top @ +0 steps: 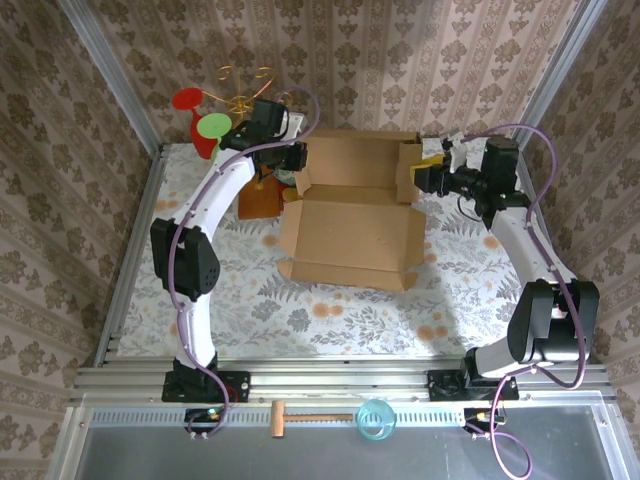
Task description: Fold the paper box
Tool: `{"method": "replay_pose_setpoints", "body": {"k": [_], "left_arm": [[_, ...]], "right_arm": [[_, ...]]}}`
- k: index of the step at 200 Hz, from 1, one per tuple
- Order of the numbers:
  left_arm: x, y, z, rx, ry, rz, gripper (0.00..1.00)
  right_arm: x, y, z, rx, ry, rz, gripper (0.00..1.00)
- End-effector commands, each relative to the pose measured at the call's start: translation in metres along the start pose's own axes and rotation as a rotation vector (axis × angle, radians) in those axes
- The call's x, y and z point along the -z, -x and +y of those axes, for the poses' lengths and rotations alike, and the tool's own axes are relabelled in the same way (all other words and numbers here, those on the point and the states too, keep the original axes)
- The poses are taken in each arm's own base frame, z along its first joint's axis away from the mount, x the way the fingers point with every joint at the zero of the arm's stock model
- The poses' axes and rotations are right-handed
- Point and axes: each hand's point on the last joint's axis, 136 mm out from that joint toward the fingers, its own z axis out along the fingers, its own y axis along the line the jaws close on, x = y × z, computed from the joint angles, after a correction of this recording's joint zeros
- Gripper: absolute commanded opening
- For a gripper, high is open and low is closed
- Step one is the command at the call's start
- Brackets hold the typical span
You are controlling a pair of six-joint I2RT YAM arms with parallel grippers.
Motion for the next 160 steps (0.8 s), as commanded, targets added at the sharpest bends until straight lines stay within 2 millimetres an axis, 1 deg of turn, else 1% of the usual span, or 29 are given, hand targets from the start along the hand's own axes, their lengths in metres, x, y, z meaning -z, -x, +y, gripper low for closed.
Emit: {"method": "replay_pose_setpoints", "body": {"k": [1, 11, 35, 53, 54, 55, 57, 87, 118, 131, 148, 160], "left_arm": [[0.016, 0.015, -0.017, -0.026, -0.036, -0.044, 0.00], [0.016, 0.016, -0.018, -0.026, -0.037, -0.045, 0.00], [0.017, 0.015, -0.018, -0.027, -0.034, -0.044, 0.00], [0.018, 0.016, -0.017, -0.026, -0.033, -0.046, 0.00], [0.017, 0.015, -0.025, -0.037, -0.043, -0.043, 0.00], [0.016, 0.014, -0.029, -0.041, -0.048, -0.041, 0.00], [0.016, 0.013, -0.032, -0.044, -0.052, -0.041, 0.00], [0.016, 0.012, -0.036, -0.049, -0.056, -0.038, 0.00], [0.017, 0.014, -0.038, -0.052, -0.057, -0.043, 0.00], [0.017, 0.014, -0.038, -0.051, -0.057, -0.045, 0.00], [0.018, 0.014, -0.039, -0.048, -0.055, -0.044, 0.00], [0.019, 0.014, -0.039, -0.045, -0.054, -0.045, 0.00]], "right_arm": [[-0.001, 0.007, -0.009, 0.093, -0.120, 0.003, 0.44], [-0.004, 0.008, -0.009, 0.111, -0.147, 0.003, 0.45], [-0.010, 0.008, -0.014, 0.142, -0.204, 0.012, 0.50], [-0.015, 0.008, -0.019, 0.156, -0.250, 0.026, 0.49], [-0.015, 0.008, -0.019, 0.156, -0.253, 0.025, 0.49], [-0.015, 0.008, -0.019, 0.156, -0.257, 0.026, 0.49], [-0.015, 0.008, -0.020, 0.156, -0.262, 0.028, 0.49], [-0.022, 0.010, -0.023, 0.159, -0.311, 0.041, 0.45], [-0.029, 0.009, -0.025, 0.142, -0.364, 0.063, 0.35], [-0.033, 0.007, -0.025, 0.130, -0.386, 0.079, 0.26], [-0.035, 0.006, -0.022, 0.121, -0.411, 0.094, 0.18], [-0.036, 0.005, -0.022, 0.125, -0.457, 0.105, 0.09]]}}
